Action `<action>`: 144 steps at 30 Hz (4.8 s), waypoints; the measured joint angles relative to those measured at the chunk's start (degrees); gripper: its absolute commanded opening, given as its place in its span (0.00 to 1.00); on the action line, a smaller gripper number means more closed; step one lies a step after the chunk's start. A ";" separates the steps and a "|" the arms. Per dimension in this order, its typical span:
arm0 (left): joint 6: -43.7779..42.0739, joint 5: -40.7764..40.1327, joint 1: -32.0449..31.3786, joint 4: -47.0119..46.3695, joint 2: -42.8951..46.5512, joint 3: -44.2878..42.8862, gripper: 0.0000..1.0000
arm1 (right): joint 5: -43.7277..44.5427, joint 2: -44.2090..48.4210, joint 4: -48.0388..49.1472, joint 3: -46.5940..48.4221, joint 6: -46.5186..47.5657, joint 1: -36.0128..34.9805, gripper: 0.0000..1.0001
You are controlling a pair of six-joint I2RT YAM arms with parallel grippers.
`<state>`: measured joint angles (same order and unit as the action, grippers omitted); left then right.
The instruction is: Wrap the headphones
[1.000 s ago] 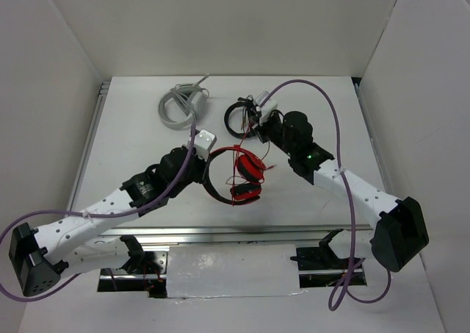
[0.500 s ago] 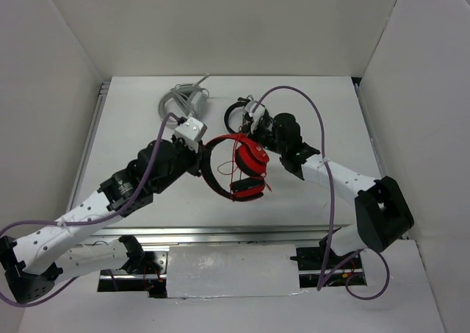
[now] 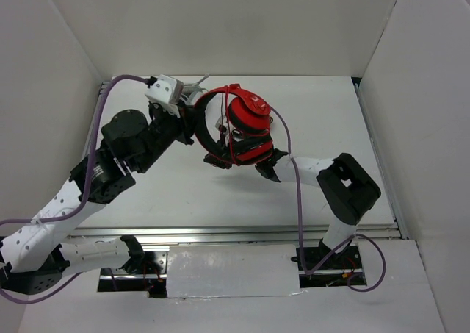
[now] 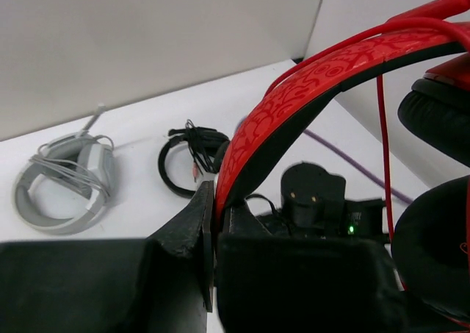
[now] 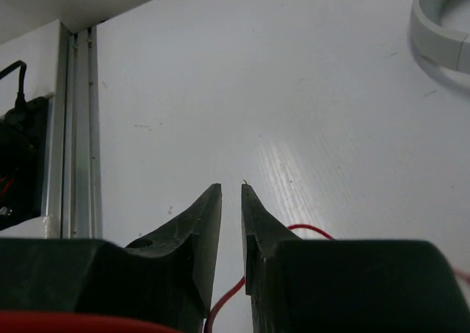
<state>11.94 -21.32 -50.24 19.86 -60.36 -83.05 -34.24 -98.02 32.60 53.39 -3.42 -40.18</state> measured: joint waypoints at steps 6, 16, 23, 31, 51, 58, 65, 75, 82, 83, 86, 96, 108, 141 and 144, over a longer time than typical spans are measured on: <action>0.02 -5.22 0.22 1.73 0.37 -3.96 0.00 | -0.15 -3.54 4.50 -1.86 -4.79 -3.06 0.20; -1.57 -12.37 0.33 3.65 2.05 -4.48 0.00 | -0.72 -7.43 13.94 -8.85 -10.19 -5.60 0.00; -2.60 -20.81 0.66 3.96 -0.37 -4.52 0.00 | 6.82 1.31 19.76 -22.32 -13.53 -6.78 0.00; 3.32 -23.52 15.58 4.92 -6.97 -8.00 0.00 | 26.71 22.43 13.70 -30.03 -13.27 -15.63 0.00; 17.11 4.98 44.87 4.63 -14.16 7.41 0.00 | 77.07 39.63 -18.97 -18.45 -6.93 -22.75 0.00; 18.10 4.39 42.07 3.87 -17.20 7.41 0.00 | 76.59 42.18 -18.97 -18.23 5.66 -27.08 0.00; 12.90 0.87 31.06 2.27 -21.05 10.88 0.00 | 79.23 38.25 -11.10 -14.56 24.94 -26.62 0.00; 4.07 -0.90 11.61 -2.38 -20.35 24.17 0.00 | 67.28 35.76 -10.67 -8.76 37.55 -15.69 0.00; 1.09 -1.66 3.87 -7.08 -18.84 25.88 0.00 | 51.30 35.63 -16.79 -6.80 37.42 -8.37 0.00; 0.37 -1.44 2.62 -7.80 -18.01 26.29 0.00 | 49.00 35.50 -17.75 -6.36 37.16 -7.04 0.00; -1.31 -0.83 0.11 -9.09 -14.91 27.23 0.00 | 41.75 34.29 -19.91 -5.27 35.54 -2.56 0.01; -4.85 -0.39 -2.75 -10.38 -1.42 30.25 0.00 | 25.66 26.56 -24.92 -1.55 27.71 6.01 0.00; -7.13 1.75 -3.61 -4.00 2.12 25.33 0.00 | 13.38 26.34 -20.68 -2.67 19.89 9.92 0.33; -5.20 -0.28 -2.36 1.77 -1.40 4.98 0.00 | 5.11 10.19 28.81 -20.09 -12.46 3.34 0.00; -3.72 -3.80 -1.73 1.79 -1.51 4.96 0.00 | 8.44 11.61 31.93 -23.98 -14.10 1.95 0.00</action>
<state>8.23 -25.12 -51.96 21.65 -61.87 -78.08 -25.80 -86.41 64.53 29.41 -17.52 -38.24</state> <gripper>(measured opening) 0.094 0.007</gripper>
